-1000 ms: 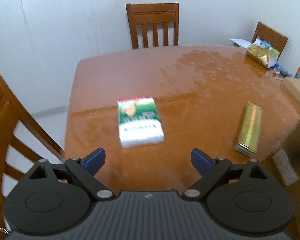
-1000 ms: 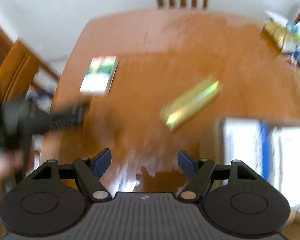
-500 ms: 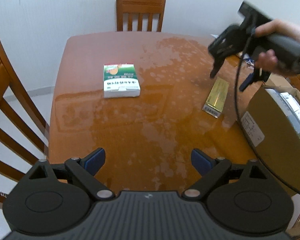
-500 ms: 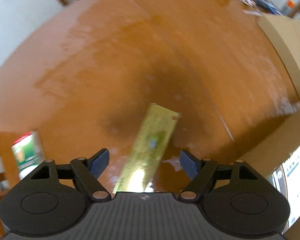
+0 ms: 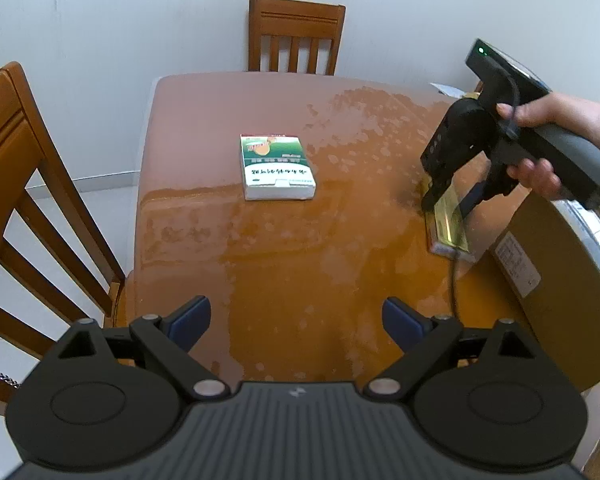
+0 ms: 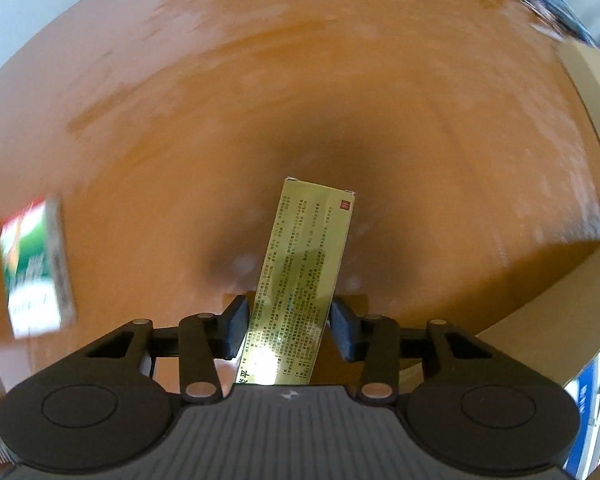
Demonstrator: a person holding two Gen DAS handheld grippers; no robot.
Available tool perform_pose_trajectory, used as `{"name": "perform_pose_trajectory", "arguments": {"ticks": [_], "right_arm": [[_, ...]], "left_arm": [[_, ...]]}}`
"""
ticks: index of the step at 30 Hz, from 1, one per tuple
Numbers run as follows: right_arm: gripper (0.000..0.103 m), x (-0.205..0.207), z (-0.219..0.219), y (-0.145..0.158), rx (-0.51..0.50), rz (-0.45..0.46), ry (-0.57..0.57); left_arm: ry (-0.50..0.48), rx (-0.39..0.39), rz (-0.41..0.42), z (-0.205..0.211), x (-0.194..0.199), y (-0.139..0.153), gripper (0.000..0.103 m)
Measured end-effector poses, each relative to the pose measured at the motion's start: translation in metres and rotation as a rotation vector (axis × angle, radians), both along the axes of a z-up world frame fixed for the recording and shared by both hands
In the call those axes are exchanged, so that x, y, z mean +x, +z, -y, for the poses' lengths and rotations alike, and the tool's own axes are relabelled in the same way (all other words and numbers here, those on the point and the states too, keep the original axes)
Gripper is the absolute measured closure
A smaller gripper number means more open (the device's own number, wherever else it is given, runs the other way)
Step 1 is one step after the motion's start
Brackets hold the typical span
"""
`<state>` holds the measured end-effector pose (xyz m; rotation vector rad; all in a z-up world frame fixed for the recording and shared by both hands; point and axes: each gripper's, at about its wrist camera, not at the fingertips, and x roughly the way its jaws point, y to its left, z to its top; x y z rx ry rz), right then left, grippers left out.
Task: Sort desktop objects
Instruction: 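Close the right gripper on the gold box and lift it, then lift the gold box off the table, held by its red end, with the right gripper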
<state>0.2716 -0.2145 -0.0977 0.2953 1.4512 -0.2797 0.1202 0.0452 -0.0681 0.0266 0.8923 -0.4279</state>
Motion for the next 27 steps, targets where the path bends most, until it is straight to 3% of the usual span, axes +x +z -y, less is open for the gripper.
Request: {"name": "perform_pose_trajectory", "arguments": {"ticks": [5,13,19,23,27], "right_arm": [[0.054,-0.031,-0.044,0.001,-0.010,-0.030,0.244],[0.054,-0.105,-0.080,0.003,0.056,-0.079,0.452],[0.054,-0.140,-0.090,0.015,0.002,-0.007,0.512],[0.053,-0.153,-0.093,0.020,-0.067,0.047,0.499],[0.052,-0.153,-0.093,0.014,-0.072,0.066,0.476]], "left_arm": [[-0.003,0.036,-0.004,-0.004,0.002,-0.006,0.010],[-0.057,0.099,-0.030,0.003,-0.006,-0.021,0.010],[-0.096,0.119,-0.051,0.016,-0.014,-0.029,0.010],[-0.119,0.127,-0.059,0.024,-0.020,-0.030,0.010],[-0.132,0.135,-0.060,0.029,-0.023,-0.030,0.010]]}}
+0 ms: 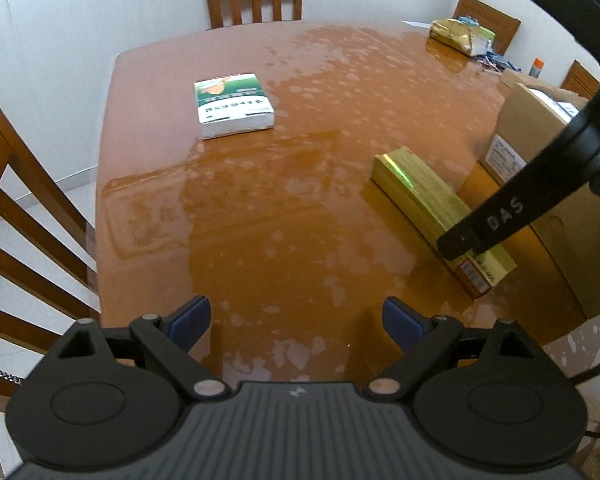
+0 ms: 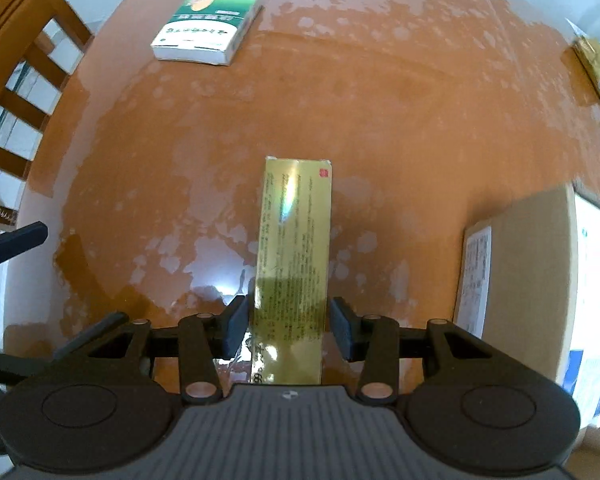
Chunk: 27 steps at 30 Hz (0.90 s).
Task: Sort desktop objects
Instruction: 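Lift the gold box off the table, held by its red end, with the right gripper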
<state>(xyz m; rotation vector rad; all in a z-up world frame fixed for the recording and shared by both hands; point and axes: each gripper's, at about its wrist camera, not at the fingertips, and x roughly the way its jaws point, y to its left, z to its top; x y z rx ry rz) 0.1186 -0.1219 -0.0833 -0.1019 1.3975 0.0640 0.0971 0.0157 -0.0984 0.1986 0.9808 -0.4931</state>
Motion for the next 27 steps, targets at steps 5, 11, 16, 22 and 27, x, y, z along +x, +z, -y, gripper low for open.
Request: {"name": "perform_pose_trajectory", "arguments": {"ticks": [5,11,16,22,27], "right_arm": [[0.050,-0.008,0.005,0.000,-0.006,0.060,-0.022],[0.059,-0.006,0.009,-0.006,0.040,0.063,-0.037],[0.059,-0.003,0.021,-0.010,0.174,0.008,-0.096],[0.059,-0.011,0.045,-0.011,0.398,-0.076,-0.191],[0.059,-0.017,0.053,-0.013,0.469,-0.104,-0.231]], "left_arm": [[-0.009,0.028,-0.005,0.006,-0.001,-0.003,0.010],[-0.032,0.059,-0.005,0.013,-0.004,-0.006,0.010],[-0.068,0.067,-0.012,0.022,-0.008,-0.008,0.010],[-0.137,0.073,-0.008,0.038,-0.013,-0.012,0.009],[-0.173,0.058,0.008,0.047,-0.017,-0.010,0.009]]}}
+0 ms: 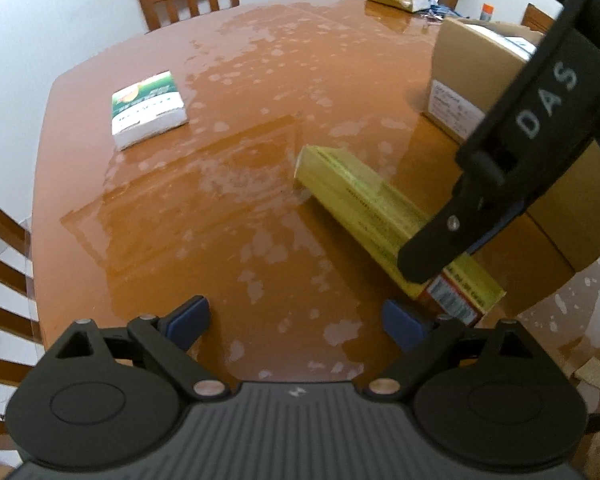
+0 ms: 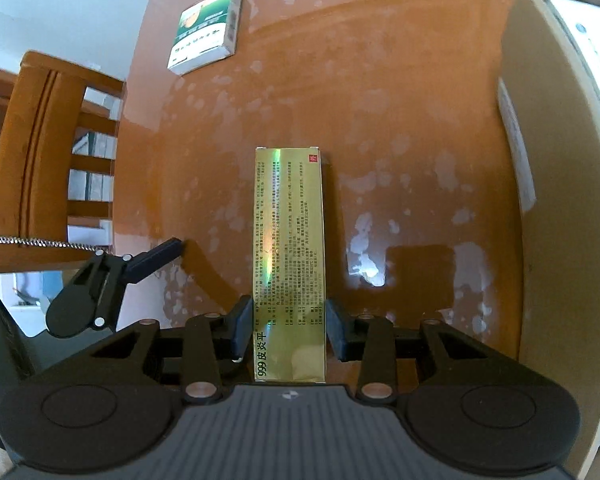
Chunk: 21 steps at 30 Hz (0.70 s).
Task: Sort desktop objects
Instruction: 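Lift the gold box off the table, held by its red end, with the right gripper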
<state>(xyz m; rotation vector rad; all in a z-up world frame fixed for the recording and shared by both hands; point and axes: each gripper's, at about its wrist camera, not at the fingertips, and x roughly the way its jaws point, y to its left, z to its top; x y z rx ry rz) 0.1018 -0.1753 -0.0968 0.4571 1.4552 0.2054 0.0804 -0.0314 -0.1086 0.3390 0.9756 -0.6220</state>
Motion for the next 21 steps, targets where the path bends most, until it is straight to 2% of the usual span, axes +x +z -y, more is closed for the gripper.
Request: {"name": "perform_pose_trajectory", "arguments": {"ticks": [5,15,21], "right_arm": [[0.058,-0.004,0.003,-0.001,0.001,-0.004,-0.017],[0.049,-0.010,0.013,-0.002,-0.010,-0.010,-0.089],[0.048,-0.013,0.018,0.000,-0.044,-0.004,-0.105]], "left_arm": [[-0.023,-0.016,0.012,0.004,-0.003,0.005,0.009],[-0.042,-0.055,0.013,0.017,-0.005,0.013,0.009],[-0.053,-0.064,0.013,0.024,-0.006,0.014,0.009]]}}
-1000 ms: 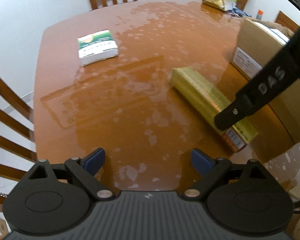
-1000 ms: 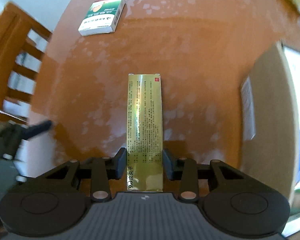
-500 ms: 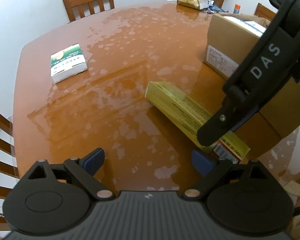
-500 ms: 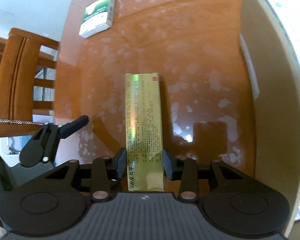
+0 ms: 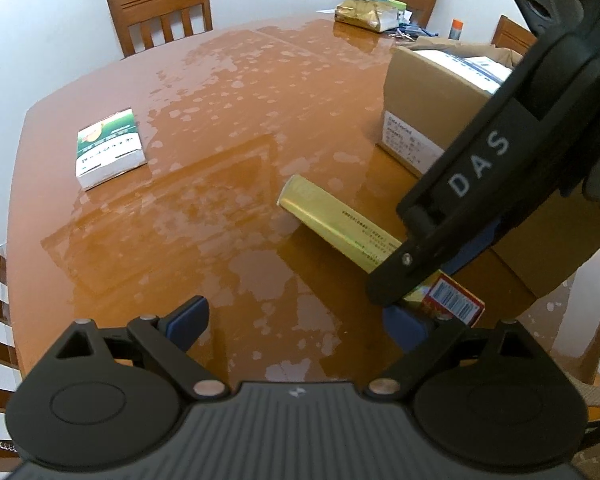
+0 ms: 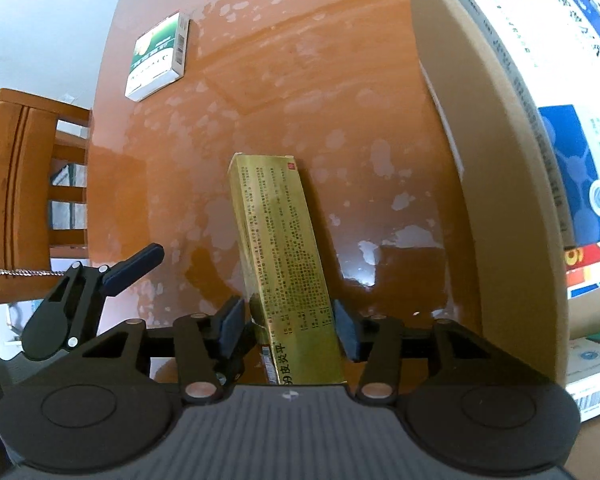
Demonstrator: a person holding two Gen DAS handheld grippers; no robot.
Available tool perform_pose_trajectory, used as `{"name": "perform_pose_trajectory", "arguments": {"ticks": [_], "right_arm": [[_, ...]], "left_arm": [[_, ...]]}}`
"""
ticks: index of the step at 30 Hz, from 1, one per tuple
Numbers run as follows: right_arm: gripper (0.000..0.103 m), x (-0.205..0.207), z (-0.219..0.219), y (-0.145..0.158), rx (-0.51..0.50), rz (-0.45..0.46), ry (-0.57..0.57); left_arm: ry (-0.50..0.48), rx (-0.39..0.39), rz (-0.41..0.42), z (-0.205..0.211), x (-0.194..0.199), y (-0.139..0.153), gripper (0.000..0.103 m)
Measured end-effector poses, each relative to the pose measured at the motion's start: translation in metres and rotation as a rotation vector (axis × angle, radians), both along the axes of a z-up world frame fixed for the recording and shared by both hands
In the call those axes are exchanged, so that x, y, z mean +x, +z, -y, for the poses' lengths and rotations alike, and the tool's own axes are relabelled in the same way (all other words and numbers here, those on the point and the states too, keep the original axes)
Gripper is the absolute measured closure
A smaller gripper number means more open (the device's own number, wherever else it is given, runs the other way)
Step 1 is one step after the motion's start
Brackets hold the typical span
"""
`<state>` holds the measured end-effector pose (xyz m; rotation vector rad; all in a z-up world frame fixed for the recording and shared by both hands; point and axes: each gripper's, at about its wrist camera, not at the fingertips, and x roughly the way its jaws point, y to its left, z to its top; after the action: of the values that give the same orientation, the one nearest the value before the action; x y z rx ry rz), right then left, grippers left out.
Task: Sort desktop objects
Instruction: 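Lift the gold box off the table, held by its red end, with the right gripper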
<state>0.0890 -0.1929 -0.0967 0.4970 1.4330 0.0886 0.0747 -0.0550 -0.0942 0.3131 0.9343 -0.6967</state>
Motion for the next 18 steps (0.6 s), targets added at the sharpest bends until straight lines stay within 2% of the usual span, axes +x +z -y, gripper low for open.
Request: {"name": "perform_pose_trajectory", "arguments": {"ticks": [3,7,18], "right_arm": [[0.048,0.000,0.000,0.001,-0.030,0.007,0.000],[0.041,-0.001,-0.001,0.001,-0.042,0.016,0.002],[0.041,-0.001,-0.005,0.004,-0.093,0.044,0.012]], "left_arm": [[-0.005,-0.007,-0.002,0.003,0.000,0.001,0.009],[-0.012,-0.015,-0.003,0.006,0.000,0.002,0.009],[-0.014,0.010,0.013,0.009,-0.003,0.005,0.009]]}}
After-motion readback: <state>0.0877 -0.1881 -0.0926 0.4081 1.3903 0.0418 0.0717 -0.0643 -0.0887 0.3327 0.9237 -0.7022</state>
